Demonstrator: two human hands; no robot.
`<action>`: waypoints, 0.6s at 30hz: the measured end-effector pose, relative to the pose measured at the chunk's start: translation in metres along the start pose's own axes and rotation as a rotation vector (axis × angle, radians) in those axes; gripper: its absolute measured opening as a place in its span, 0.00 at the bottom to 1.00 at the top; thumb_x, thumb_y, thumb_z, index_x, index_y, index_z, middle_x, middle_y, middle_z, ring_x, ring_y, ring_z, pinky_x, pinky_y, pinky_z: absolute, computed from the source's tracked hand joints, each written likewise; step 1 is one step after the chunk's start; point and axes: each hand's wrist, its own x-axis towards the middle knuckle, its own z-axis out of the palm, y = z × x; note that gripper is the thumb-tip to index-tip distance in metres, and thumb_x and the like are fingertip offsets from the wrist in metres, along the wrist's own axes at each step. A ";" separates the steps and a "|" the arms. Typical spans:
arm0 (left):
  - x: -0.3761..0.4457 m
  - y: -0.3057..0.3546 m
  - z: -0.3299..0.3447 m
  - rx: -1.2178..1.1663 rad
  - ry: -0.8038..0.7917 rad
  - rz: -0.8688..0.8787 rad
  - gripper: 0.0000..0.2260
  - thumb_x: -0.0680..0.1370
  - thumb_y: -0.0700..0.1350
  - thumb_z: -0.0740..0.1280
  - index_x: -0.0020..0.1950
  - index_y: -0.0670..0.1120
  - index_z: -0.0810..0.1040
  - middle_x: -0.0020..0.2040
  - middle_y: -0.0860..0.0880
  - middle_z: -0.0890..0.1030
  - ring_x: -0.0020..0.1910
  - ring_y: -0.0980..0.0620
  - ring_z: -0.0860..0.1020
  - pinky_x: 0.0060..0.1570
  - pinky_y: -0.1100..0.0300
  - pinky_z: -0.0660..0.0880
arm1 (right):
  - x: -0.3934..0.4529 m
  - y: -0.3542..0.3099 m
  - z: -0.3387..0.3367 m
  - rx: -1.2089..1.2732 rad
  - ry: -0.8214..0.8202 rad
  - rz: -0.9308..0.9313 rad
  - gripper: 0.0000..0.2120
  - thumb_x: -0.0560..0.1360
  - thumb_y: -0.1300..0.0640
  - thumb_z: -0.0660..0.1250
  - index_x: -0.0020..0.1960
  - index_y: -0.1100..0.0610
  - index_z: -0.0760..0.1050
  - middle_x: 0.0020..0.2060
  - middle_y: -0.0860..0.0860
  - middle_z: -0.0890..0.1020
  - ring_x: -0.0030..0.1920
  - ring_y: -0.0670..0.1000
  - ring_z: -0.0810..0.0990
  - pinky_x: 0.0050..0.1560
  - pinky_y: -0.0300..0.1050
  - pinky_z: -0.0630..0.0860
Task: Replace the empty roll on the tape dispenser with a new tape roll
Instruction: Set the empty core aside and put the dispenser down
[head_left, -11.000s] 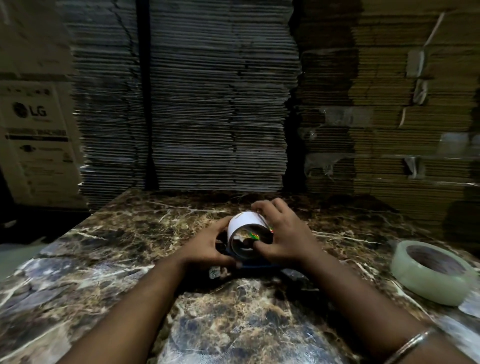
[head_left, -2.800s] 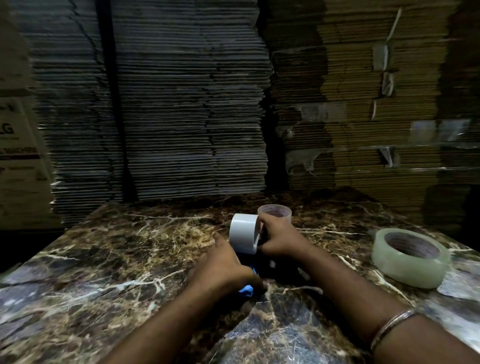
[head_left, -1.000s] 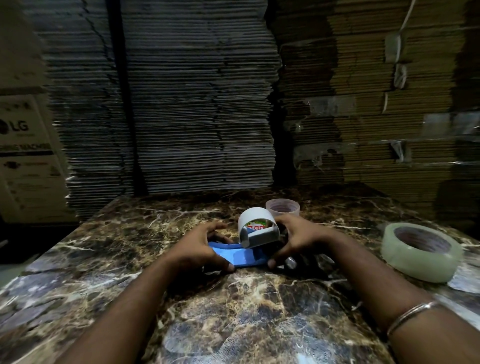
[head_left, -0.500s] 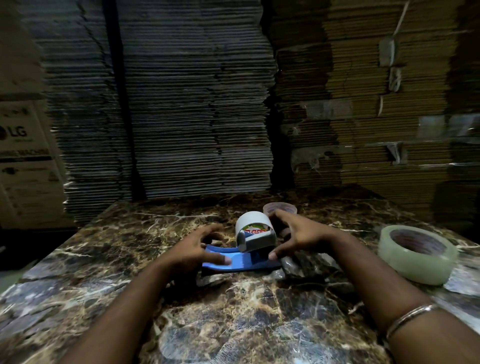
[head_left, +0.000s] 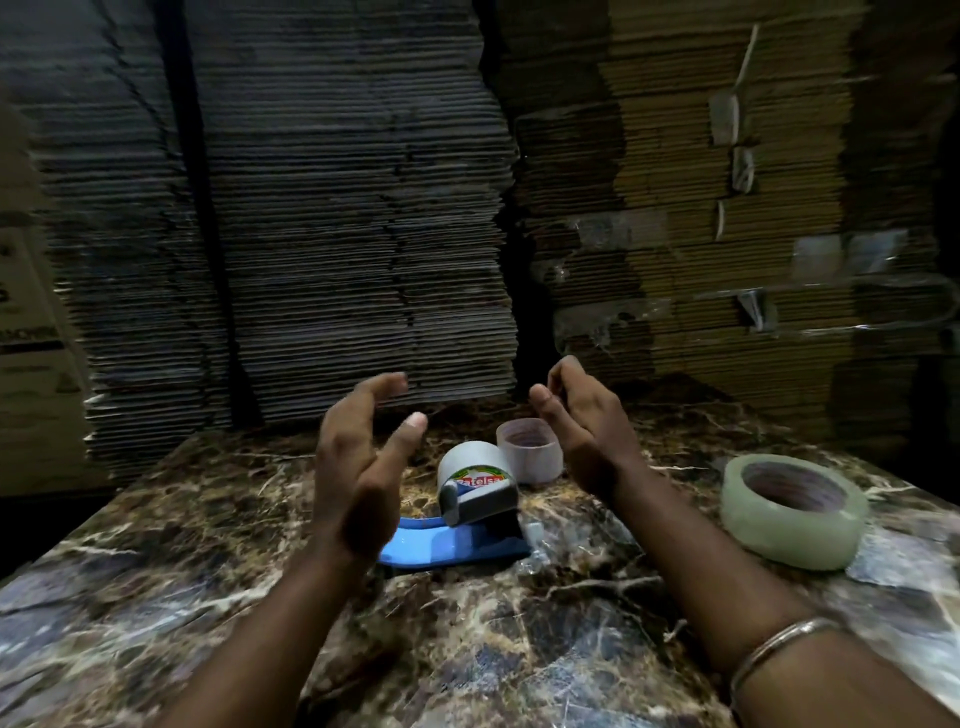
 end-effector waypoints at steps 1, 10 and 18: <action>0.001 0.009 0.007 0.018 -0.006 0.033 0.21 0.73 0.57 0.61 0.63 0.51 0.75 0.60 0.52 0.79 0.62 0.53 0.74 0.59 0.46 0.73 | 0.001 0.002 0.000 -0.008 0.036 0.007 0.23 0.76 0.35 0.52 0.44 0.55 0.67 0.34 0.50 0.74 0.37 0.49 0.73 0.35 0.49 0.70; -0.007 0.082 0.101 -0.070 0.091 0.155 0.15 0.75 0.49 0.63 0.60 0.47 0.75 0.55 0.51 0.78 0.57 0.54 0.73 0.56 0.59 0.69 | 0.002 0.008 -0.013 -0.077 0.401 0.145 0.19 0.79 0.42 0.49 0.40 0.54 0.66 0.31 0.51 0.74 0.33 0.52 0.73 0.32 0.47 0.67; -0.042 0.058 0.131 -0.036 -0.036 0.170 0.13 0.76 0.50 0.62 0.59 0.50 0.73 0.53 0.54 0.77 0.52 0.52 0.74 0.53 0.48 0.73 | 0.001 0.018 -0.019 -0.058 0.493 0.306 0.17 0.80 0.45 0.50 0.39 0.53 0.65 0.28 0.46 0.71 0.29 0.47 0.70 0.30 0.43 0.62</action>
